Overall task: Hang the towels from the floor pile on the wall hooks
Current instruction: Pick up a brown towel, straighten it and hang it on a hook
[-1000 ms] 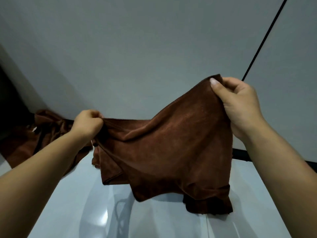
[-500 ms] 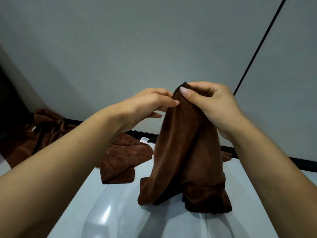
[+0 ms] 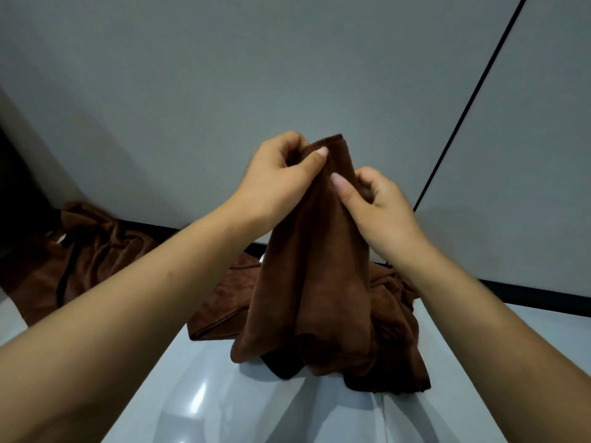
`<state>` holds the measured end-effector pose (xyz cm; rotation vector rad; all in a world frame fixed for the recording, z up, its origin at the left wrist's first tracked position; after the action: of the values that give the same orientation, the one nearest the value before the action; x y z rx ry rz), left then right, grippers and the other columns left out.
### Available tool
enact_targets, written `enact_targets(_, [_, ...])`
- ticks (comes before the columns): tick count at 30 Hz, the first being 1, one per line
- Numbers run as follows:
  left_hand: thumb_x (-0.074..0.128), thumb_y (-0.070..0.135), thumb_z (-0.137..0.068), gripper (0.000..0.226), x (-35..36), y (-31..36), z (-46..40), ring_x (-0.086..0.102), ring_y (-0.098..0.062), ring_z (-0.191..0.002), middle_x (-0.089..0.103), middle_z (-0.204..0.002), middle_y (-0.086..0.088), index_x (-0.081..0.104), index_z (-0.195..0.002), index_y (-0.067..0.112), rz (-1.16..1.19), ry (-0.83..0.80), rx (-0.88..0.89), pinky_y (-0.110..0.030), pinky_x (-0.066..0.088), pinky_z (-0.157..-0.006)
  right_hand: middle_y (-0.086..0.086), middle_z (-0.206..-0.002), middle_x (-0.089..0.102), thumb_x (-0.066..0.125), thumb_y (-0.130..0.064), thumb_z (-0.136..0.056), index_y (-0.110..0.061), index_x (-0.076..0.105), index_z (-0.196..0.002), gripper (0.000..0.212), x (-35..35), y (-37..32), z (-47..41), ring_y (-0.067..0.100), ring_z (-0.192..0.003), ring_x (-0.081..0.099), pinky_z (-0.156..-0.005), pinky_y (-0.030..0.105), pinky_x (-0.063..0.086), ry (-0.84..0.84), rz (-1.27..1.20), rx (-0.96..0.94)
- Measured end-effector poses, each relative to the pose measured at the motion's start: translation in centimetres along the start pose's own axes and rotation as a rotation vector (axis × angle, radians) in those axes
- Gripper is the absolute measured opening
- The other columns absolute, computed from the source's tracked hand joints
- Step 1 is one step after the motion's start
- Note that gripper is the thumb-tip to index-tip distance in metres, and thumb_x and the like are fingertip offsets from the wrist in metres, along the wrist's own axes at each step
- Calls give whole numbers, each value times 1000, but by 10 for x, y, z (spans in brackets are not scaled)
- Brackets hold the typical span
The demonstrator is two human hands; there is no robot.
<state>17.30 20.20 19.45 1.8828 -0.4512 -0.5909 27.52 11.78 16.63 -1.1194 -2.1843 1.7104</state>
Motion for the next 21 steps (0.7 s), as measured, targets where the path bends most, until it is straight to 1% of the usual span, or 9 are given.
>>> enact_targets(4, [58,36,-81,25,-9,8,-2,47,-16,-64,49,-67,-6,46,-65,19,-56,97,102,-32,40,-61,-4,-81,67,59,-29,-88,-24,58,-82,9,9,24,6,11,-76,66,-71,32,55,-54,-51,63])
enact_targets(6, [58,31,-86,27,-14,11,-2,45,-15,-63,47,-62,0,46,-65,20,-60,133,137,-31,38,-60,-1,-85,69,59,-26,-89,-21,60,-85,7,13,33,8,13,-80,67,-76,34,56,-69,-67,92])
enact_targets(8, [58,24,-91,30,-20,14,-2,44,-13,-62,45,-61,4,44,-65,19,-72,175,164,-28,37,-59,5,-89,70,58,-28,-90,-18,62,-87,12,16,40,10,19,-85,68,-82,42,55,-71,-45,102])
enact_targets(10, [57,22,-92,31,-25,16,-3,43,-10,-61,44,-60,5,43,-64,19,-66,215,177,-26,37,-58,7,-90,70,57,-31,-90,-15,63,-88,17,17,43,12,21,-85,67,-82,45,54,-81,-22,96])
enact_targets(13, [56,21,-92,31,-38,19,-6,44,-10,-61,44,-61,6,43,-64,20,-12,291,175,-25,39,-60,3,-79,67,59,-31,-89,-17,60,-83,15,20,51,15,16,-73,63,-75,40,53,-101,26,119])
enact_targets(15, [56,21,-92,31,-49,23,-9,44,-12,-63,44,-62,6,42,-65,20,18,344,187,-27,39,-62,13,-77,64,61,-32,-89,-10,60,-82,23,22,57,16,20,-70,59,-73,44,51,-116,86,111])
enact_targets(17, [56,22,-92,29,-57,27,-10,46,-12,-66,45,-63,6,43,-66,21,30,363,205,-30,42,-63,23,-87,62,61,-34,-88,-1,62,-88,33,27,61,17,30,-79,61,-79,52,50,-158,155,75])
enact_targets(19, [55,23,-92,25,-61,31,-10,51,-13,-71,49,-68,4,46,-69,21,22,345,225,-36,49,-68,19,-93,59,60,-29,-90,0,64,-91,29,30,66,19,30,-88,59,-83,48,48,-190,214,61])
enact_targets(21, [54,24,-92,22,-66,35,-10,54,-14,-75,52,-73,3,48,-71,21,23,339,243,-40,52,-75,13,-88,53,59,-26,-90,1,64,-90,27,31,72,22,27,-86,56,-80,38,45,-220,286,48])
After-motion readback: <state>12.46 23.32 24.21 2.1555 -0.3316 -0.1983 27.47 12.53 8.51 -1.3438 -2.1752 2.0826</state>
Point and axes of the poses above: each hand's wrist, its own z-axis away from the middle knuckle, its own x-axis out of the palm, y = z × x, the point moved 7 cm from there along -z, towards the middle knuckle
